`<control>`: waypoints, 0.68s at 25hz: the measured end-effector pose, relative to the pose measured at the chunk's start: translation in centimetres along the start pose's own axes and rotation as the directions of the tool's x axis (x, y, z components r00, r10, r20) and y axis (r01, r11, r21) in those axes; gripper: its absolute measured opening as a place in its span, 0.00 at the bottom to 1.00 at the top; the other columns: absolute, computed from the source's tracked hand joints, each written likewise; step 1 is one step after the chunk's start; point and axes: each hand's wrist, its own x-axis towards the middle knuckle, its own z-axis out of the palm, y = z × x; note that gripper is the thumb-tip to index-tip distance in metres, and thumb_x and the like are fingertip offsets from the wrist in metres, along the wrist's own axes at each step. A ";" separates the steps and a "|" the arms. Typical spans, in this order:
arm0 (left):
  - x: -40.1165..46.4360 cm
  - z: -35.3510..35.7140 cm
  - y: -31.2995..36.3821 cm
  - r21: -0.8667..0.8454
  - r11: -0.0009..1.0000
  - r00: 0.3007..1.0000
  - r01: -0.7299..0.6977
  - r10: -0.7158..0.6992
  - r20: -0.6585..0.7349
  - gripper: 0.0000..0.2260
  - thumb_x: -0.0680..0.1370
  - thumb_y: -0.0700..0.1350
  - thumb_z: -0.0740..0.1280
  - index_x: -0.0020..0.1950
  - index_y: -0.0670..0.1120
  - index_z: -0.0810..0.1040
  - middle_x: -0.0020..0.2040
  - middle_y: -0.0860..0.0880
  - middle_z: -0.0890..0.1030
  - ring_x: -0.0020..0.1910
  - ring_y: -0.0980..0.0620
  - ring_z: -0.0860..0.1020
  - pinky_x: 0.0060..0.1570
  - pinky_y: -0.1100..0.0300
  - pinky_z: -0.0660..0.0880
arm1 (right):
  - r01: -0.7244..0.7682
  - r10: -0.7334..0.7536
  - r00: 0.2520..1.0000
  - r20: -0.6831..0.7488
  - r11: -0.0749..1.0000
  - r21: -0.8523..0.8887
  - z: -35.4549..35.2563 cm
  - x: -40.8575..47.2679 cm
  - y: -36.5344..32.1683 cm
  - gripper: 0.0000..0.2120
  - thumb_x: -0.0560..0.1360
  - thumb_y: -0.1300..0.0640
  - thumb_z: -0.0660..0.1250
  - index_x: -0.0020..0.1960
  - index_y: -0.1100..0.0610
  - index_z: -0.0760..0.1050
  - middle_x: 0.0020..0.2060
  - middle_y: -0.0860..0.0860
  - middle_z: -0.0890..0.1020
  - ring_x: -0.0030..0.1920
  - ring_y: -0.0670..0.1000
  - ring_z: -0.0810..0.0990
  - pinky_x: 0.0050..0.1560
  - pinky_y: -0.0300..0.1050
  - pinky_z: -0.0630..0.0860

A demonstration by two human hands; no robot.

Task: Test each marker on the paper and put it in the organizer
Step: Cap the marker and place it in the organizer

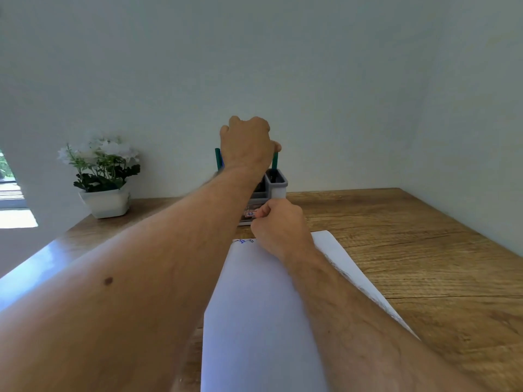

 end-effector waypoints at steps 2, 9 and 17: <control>-0.5 -1.7 -0.2 -0.180 0.981 0.997 0.069 -0.071 -0.004 0.16 0.75 0.55 0.71 0.60 0.51 0.81 0.56 0.48 0.82 0.61 0.47 0.73 0.58 0.54 0.70 | 0.000 0.000 1.000 0.018 1.000 -0.014 -0.1 -0.1 -0.1 0.05 0.71 0.61 0.68 0.44 0.52 0.79 0.39 0.45 0.78 0.41 0.46 0.76 0.37 0.39 0.71; -4.6 -7.4 -4.6 -0.279 0.919 0.960 0.280 -0.272 0.067 0.08 0.70 0.52 0.78 0.38 0.49 0.83 0.37 0.51 0.84 0.37 0.54 0.82 0.40 0.58 0.78 | 0.063 -0.061 0.998 0.031 0.995 -0.081 -0.3 -0.8 -0.7 0.07 0.72 0.60 0.68 0.41 0.48 0.77 0.39 0.44 0.76 0.40 0.43 0.74 0.40 0.40 0.71; -9.7 -6.9 -9.3 0.209 0.925 0.908 0.318 -0.361 0.213 0.16 0.68 0.53 0.79 0.48 0.45 0.82 0.37 0.46 0.79 0.39 0.43 0.79 0.35 0.54 0.74 | 0.161 -0.156 0.986 0.049 0.981 -0.105 -0.1 -1.1 -0.9 0.10 0.74 0.63 0.67 0.41 0.49 0.77 0.40 0.45 0.78 0.44 0.45 0.76 0.44 0.40 0.72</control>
